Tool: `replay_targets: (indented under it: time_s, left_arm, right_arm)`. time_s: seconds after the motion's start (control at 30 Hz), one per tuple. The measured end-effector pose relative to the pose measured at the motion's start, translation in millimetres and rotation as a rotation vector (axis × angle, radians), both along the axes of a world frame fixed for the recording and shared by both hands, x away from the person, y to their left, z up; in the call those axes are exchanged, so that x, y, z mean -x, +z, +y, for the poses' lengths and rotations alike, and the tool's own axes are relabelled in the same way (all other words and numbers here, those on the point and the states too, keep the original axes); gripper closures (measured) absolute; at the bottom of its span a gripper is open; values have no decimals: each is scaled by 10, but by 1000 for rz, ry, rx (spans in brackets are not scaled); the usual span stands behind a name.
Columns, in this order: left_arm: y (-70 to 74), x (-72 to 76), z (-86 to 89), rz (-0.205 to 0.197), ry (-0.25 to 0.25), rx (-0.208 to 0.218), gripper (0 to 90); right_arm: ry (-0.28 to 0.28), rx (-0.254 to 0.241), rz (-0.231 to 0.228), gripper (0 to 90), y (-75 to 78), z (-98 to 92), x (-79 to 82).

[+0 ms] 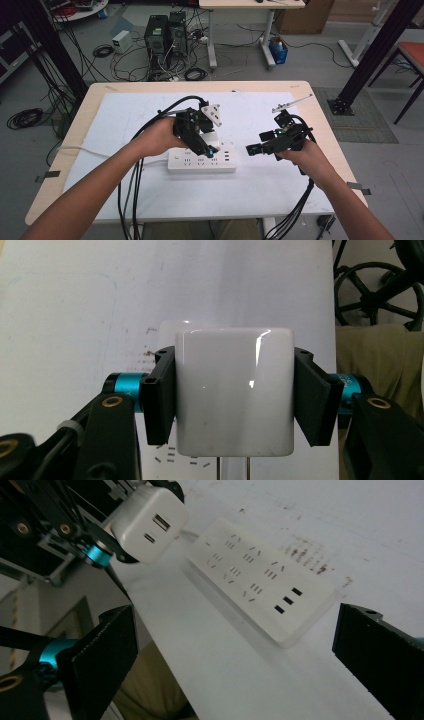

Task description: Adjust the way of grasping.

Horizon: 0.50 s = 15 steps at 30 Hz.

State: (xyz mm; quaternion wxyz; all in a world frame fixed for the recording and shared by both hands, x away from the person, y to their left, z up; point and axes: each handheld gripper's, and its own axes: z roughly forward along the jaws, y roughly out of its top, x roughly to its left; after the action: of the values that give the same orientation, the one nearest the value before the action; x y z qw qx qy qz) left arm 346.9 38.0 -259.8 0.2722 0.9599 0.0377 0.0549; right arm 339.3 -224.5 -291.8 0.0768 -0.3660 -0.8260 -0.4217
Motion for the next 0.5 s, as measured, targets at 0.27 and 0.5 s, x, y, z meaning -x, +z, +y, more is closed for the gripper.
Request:
replay_targets:
  time_s: [0.27, 0.5]
  left_arm:
    - [-26, 19, -133, -15, -24, 3, 425]
    - [-70, 27, -206, -31, -27, 6, 426]
  right_arm:
    - [-39, -118, 84, 40, -63, 21, -44]
    - [-46, -222, 171, 40, -177, 78, -95]
